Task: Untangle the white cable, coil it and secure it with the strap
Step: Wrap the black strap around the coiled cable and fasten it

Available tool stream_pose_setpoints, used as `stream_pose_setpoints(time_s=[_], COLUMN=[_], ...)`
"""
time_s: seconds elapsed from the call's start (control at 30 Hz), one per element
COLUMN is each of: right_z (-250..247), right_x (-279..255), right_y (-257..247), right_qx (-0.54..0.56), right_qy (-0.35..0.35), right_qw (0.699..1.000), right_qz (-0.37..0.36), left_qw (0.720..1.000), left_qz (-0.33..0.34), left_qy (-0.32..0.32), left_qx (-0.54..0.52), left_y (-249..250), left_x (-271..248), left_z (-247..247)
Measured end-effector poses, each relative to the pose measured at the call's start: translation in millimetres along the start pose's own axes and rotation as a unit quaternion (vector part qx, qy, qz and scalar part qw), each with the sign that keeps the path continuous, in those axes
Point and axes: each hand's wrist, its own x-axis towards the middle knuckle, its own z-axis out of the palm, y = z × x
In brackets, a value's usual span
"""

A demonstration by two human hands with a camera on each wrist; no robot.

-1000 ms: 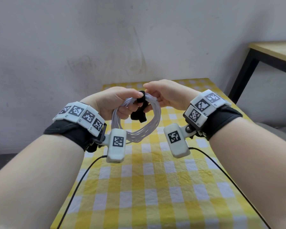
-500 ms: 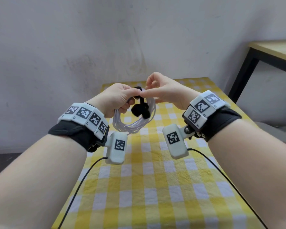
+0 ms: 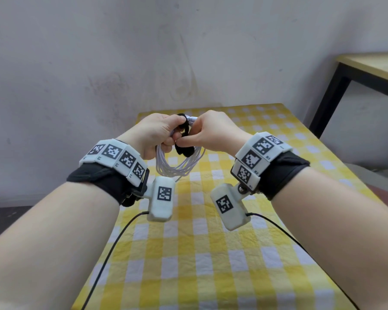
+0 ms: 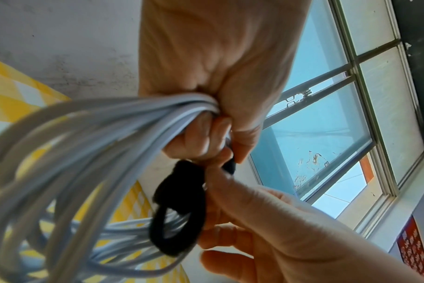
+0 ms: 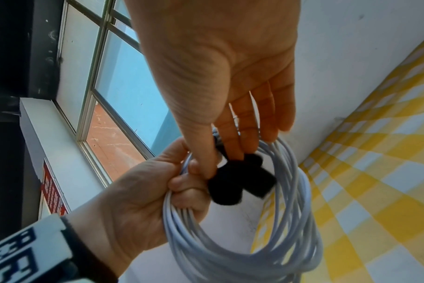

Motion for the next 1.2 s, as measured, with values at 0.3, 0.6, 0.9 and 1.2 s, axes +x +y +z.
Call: stream_pose_setpoints(time_s=[0.3,0.6,0.9,1.2], right_z=[3,-22,-26,-22], right_x=[-6,-14,6,13], right_y=[-3,-10,5,14], right_qx=[0.033,0.342,0.401,0.352], right_qy=[-0.034,-0.072,0.048,0.070], right_qw=[0.999,0.934,0.913,0.930], right_qz=[-0.021,-0.069,-0.055,-0.079], left_qw=[0.999,0.993,0.982,0.964], left_qz=[-0.017,-0.006,-0.047,-0.049], left_qy=[-0.002,0.073,-0.068,-0.195], left_qx=[-0.038,0.096,0.168,0.173], left_y=[-2,-12,-9,-1], left_x=[1,7,-4,-14], left_z=[-3,-10,-14,-5])
